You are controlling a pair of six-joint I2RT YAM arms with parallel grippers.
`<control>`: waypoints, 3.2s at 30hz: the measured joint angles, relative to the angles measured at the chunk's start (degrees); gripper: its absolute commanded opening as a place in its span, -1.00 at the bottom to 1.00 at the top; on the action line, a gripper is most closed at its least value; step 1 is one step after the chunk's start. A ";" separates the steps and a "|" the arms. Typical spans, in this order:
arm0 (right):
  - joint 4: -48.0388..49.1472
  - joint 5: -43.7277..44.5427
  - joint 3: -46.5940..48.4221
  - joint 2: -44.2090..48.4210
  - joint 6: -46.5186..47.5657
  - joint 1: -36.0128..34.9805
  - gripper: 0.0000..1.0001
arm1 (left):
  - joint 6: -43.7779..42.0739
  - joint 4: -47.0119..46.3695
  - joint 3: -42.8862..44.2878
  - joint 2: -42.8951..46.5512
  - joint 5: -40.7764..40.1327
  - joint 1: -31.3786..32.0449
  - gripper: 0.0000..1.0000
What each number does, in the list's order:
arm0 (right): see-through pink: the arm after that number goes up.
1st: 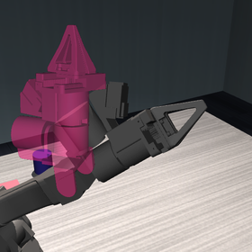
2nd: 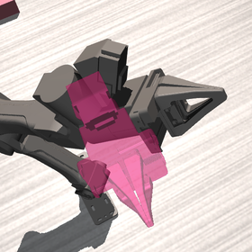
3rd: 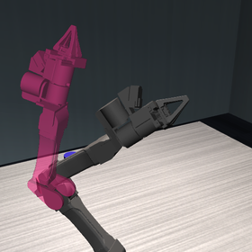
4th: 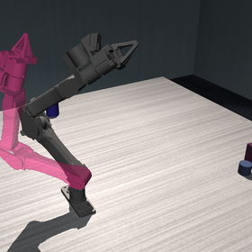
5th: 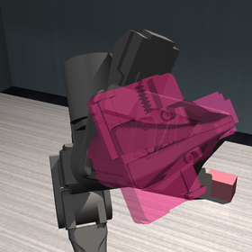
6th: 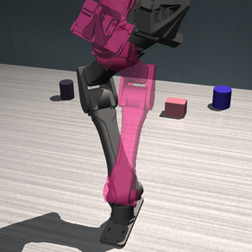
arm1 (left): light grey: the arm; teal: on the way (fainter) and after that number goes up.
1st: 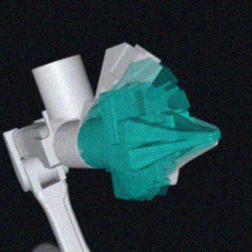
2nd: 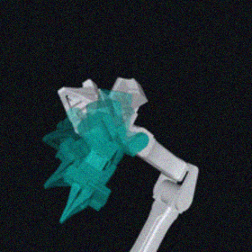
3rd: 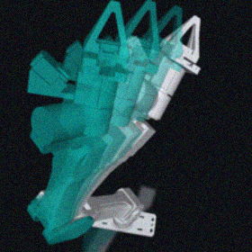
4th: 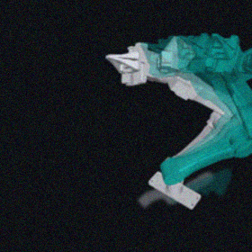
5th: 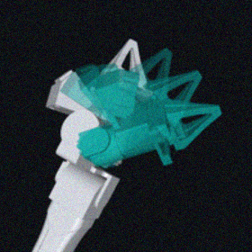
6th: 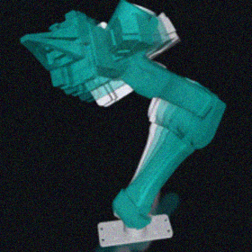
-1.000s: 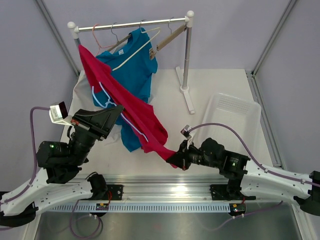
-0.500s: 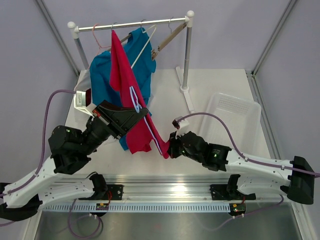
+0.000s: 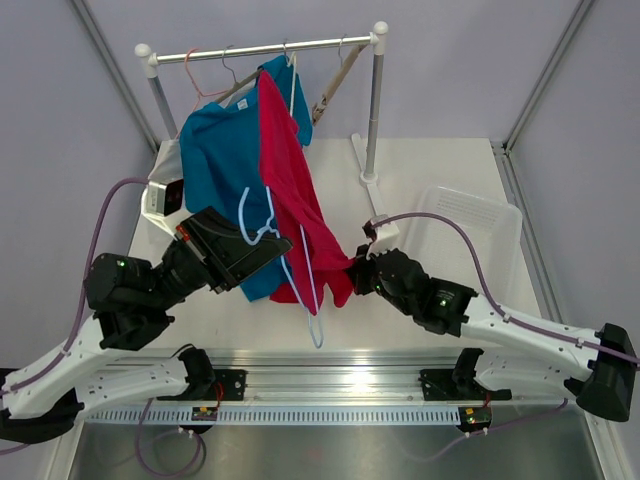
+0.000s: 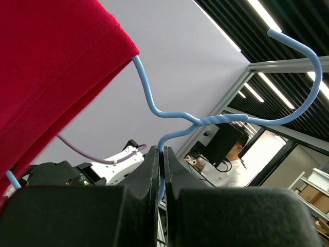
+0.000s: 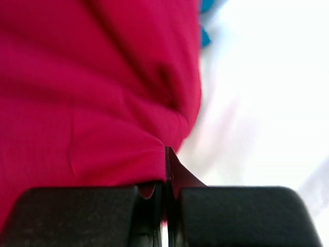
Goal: Remove the t-shirt from the hanger
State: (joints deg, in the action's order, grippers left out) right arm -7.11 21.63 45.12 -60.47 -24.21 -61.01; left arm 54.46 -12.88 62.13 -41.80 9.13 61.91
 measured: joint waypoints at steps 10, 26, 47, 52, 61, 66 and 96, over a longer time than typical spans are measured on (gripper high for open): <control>-2.34 -10.03 -1.77 14.82 3.45 0.85 0.99 | 0.92 -0.76 -0.85 0.42 2.36 0.00 -1.00; 7.89 -25.90 5.55 6.86 19.41 5.31 0.99 | 4.85 -3.19 0.24 -10.10 18.01 1.51 -1.00; 10.21 1.53 17.73 8.04 18.29 9.77 -1.00 | -0.81 2.51 -11.54 3.58 18.14 1.53 -1.00; 7.13 8.66 31.50 5.05 24.50 10.23 -1.00 | -4.42 9.16 -14.21 5.88 18.75 1.53 -1.00; 7.37 17.33 61.75 -9.16 38.47 17.35 -1.00 | -11.47 15.69 -16.44 9.29 20.85 1.53 -1.00; 5.66 20.96 60.00 -9.16 41.40 20.09 -1.00 | -13.51 16.79 -18.71 10.58 17.79 1.53 -1.00; -13.20 12.63 -6.73 14.21 -9.09 47.67 0.98 | -3.21 -1.25 -25.99 1.79 6.10 -7.72 -1.00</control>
State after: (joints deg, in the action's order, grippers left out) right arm -20.32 34.26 38.39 -46.26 -33.30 -13.34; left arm 51.24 -14.13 36.14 -40.01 15.22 54.19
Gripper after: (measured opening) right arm 0.974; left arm 0.048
